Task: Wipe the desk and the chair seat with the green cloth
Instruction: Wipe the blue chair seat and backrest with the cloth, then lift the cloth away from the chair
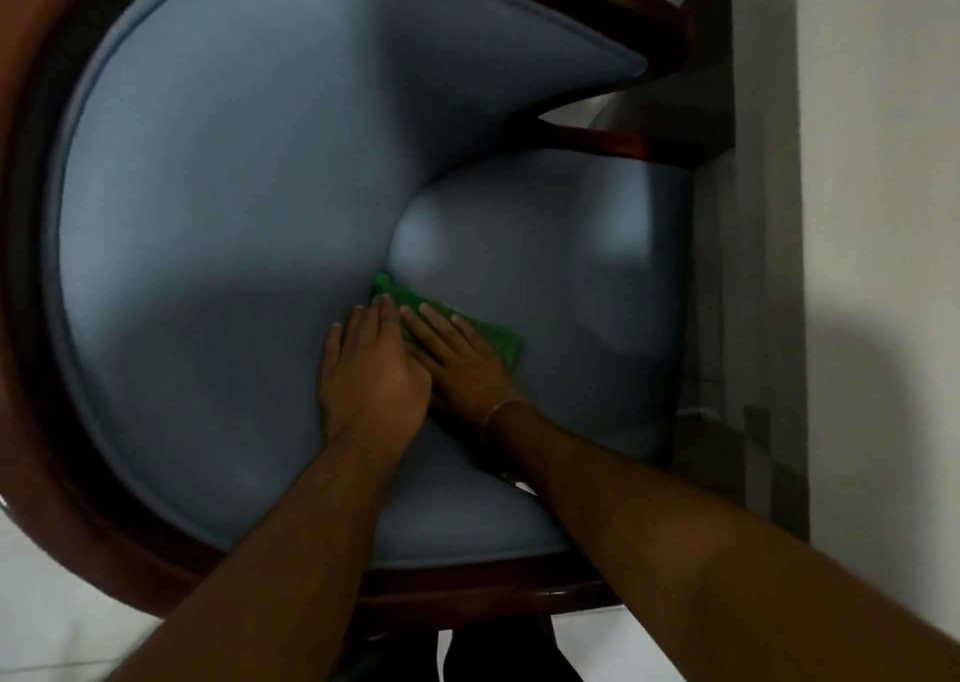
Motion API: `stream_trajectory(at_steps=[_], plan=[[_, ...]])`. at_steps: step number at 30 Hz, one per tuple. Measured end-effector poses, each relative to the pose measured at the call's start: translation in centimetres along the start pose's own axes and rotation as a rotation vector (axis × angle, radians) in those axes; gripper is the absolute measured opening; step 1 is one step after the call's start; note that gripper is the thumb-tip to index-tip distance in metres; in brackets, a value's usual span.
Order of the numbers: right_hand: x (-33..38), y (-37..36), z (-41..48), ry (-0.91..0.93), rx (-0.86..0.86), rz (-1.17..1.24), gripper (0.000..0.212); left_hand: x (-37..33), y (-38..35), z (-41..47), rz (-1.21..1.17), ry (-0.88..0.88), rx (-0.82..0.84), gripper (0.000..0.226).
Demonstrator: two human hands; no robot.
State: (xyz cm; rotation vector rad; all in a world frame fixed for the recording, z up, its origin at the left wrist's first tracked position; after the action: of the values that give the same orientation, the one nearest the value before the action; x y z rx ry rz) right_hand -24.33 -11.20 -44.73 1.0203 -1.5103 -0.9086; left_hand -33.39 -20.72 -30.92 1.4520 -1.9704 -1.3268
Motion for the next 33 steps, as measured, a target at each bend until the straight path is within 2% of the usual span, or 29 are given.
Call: stream_trajectory(at_steps=[6, 9, 11, 13, 17, 24, 28, 33], plan=[[-0.8, 1.7, 0.5, 0.001, 0.077, 0.192, 0.055, -0.2, -0.2, -0.2, 0.021, -0.03, -0.072, 0.075], [0.6, 4.7, 1.1, -0.242, 0.088, 0.454, 0.054, -0.4, 0.7, -1.0, 0.014, -0.064, -0.106, 0.08], [1.7, 7.7, 1.0, -0.348, 0.034, 0.489, 0.057, -0.4, 2.3, -2.1, 0.053, -0.14, -0.143, 0.086], [2.6, 11.8, 0.5, -0.464, -0.108, 0.537, 0.06, -0.6, 5.4, -3.1, 0.113, -0.229, -0.17, 0.086], [3.8, 23.1, 0.4, -0.633, -0.279, 0.511, 0.062, -2.7, 14.3, -4.3, 0.16, -0.316, -0.287, 0.081], [6.4, 46.0, 0.3, -0.577, -0.615, 0.375, 0.062, -11.0, 31.9, -7.9, 0.131, -0.427, -0.511, 0.074], [7.3, 58.2, -1.2, -0.493, -0.814, 0.311, 0.055, -15.2, 41.1, -11.2, 0.117, -0.449, -0.671, 0.074], [7.7, 68.1, -5.9, -0.445, -0.963, 0.239, 0.055, -20.5, 47.1, -16.8, 0.142, -0.51, -0.812, 0.073]])
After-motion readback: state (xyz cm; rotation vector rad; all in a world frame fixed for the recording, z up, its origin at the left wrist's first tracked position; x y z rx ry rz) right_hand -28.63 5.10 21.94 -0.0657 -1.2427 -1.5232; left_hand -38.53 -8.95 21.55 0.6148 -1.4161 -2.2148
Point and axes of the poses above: each hand's wrist, its own z-axis towards the middle knuckle, its own y-axis out of the back of the hand, x = y × z, the point moved 1 cm from there along z, towards the middle knuckle, and after that the axes turned 3 degrees about -y, right-handed, at the moved point
